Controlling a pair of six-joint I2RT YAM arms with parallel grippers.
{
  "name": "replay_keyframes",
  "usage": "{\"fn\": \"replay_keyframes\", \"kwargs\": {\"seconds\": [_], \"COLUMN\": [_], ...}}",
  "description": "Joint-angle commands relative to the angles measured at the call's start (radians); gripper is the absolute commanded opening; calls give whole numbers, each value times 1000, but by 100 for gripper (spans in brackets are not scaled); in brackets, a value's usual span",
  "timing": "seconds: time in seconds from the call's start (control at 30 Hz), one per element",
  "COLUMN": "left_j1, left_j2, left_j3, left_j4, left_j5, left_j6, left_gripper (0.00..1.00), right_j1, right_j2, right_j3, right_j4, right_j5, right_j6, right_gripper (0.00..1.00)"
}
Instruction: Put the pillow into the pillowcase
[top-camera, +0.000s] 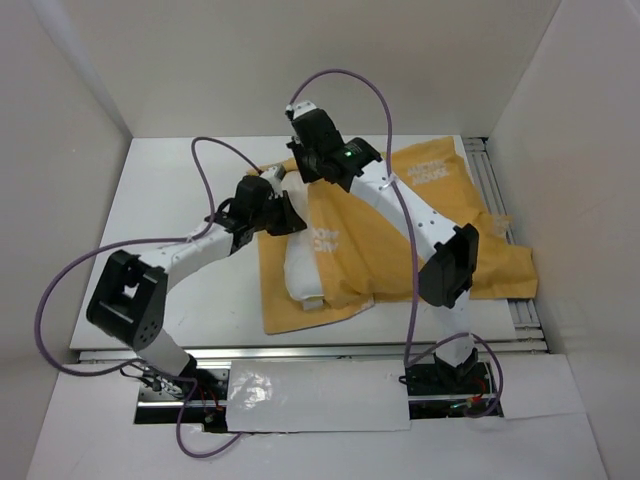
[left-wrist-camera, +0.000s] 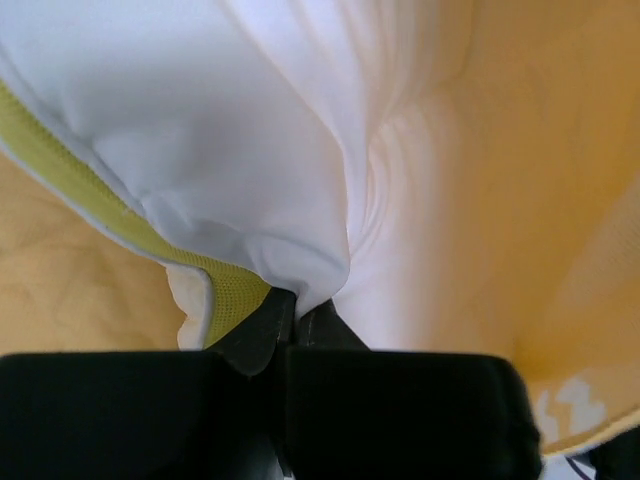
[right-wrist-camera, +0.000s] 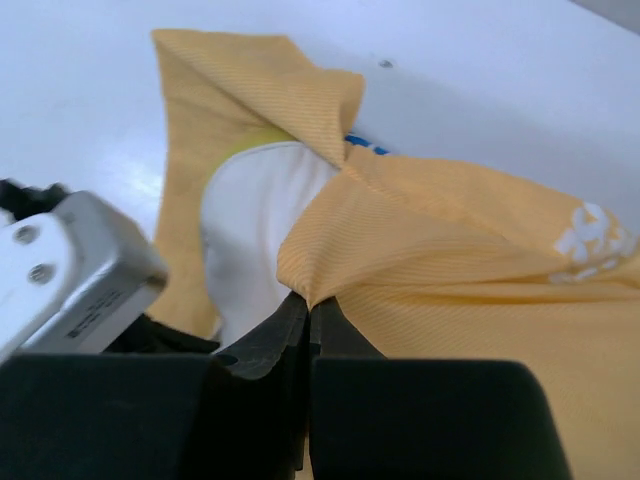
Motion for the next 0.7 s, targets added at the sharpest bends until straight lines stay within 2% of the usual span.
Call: {"fn": "replay_keyframes", "kwargs": {"seconds": [0.0,0.07,0.13,0.23,0.33,0.43,0.5,0.53,0.6,0.67], "left_j1": [-52,-72,-86,-106,-133,-165,-166,-166,-166,-166], "left_j2": [-153,-204,-268,-354,-451,-466,-353,-295,-131,-80], "left_j3": [-6,-18,-29,-47,-98,-185,-162,-136,-19,25], "left_j4": [199,243,272,347,418,478,432,345,228,148], "left_j5": [83,47,37,24,-51,-200,-336,-384,-447,-447], "left_j6": [13,-11,-11,-21,-10,9,-23,-33,-65,-82], "left_gripper": [0,0,0,0,0,0,0,0,0,0], "right_j1": [63,76,103,134,157,168,188,188,220,229], "right_j2": [-135,-158,-185,-210,-219,-219,-219,-219,-219,-219], "right_j3": [67,67,76,86,96,116,116,116,127,138], "right_j4": [66,66,66,57,34,11,11,11,21,11], "right_j5": [-254,-355,-392,-379,-353,-353,-395,-408,-419,-419], "right_j6": [-48,-48,-48,-32,-9,3,12,23,23,23], "right_gripper": [0,0,0,0,0,0,0,0,0,0]}}
